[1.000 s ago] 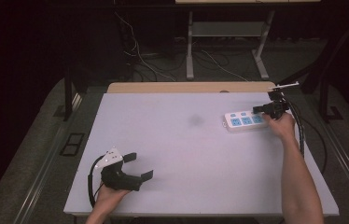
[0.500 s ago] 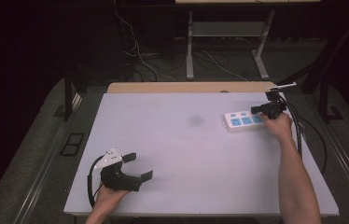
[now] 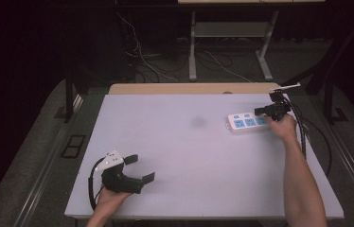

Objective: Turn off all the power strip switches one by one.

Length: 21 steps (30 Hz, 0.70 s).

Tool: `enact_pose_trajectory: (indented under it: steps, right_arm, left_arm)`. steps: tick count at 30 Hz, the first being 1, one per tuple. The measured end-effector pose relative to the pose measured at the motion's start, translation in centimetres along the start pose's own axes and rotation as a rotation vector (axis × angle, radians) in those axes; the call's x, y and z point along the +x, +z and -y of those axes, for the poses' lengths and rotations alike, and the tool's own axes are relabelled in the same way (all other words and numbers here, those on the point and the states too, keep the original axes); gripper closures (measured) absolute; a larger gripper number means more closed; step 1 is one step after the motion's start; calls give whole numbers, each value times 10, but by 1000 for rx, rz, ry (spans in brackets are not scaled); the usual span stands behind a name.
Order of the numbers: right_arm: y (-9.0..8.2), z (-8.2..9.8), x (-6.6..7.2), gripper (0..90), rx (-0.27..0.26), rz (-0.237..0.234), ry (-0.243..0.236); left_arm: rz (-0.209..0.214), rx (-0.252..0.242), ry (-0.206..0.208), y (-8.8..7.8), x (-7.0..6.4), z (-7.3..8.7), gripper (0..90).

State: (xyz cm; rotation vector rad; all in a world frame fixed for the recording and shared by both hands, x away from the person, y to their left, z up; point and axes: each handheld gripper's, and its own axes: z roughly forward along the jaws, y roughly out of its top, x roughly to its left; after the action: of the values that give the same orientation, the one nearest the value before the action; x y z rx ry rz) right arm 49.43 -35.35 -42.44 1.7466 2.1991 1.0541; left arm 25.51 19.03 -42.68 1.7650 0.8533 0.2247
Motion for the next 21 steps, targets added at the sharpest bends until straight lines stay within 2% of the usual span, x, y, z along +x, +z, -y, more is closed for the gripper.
enact_pose_trajectory:
  steps: [2, 5, 11, 16, 21]
  right_arm:
    - [-2, -2, 2, 900, -10, -7, -2]
    - [-4, -3, 5, 900, 2, 23, -21]
    - [-17, -4, 9, 900, -17, 18, -34]
    - [-32, 0, 21, 892, -48, 4, -54]
    - [-49, 6, 33, 737, -93, -33, -55]
  left_arm:
    - [0, -4, -1, 0, 0, 0, 0]
    - [0, -7, -2, -1, 0, 0, 0]
    - [0, -9, -4, -1, 0, 0, 0]
    - [1, -12, -8, -1, -1, 0, 0]
    - [4, -16, -8, -1, -2, 0, 0]
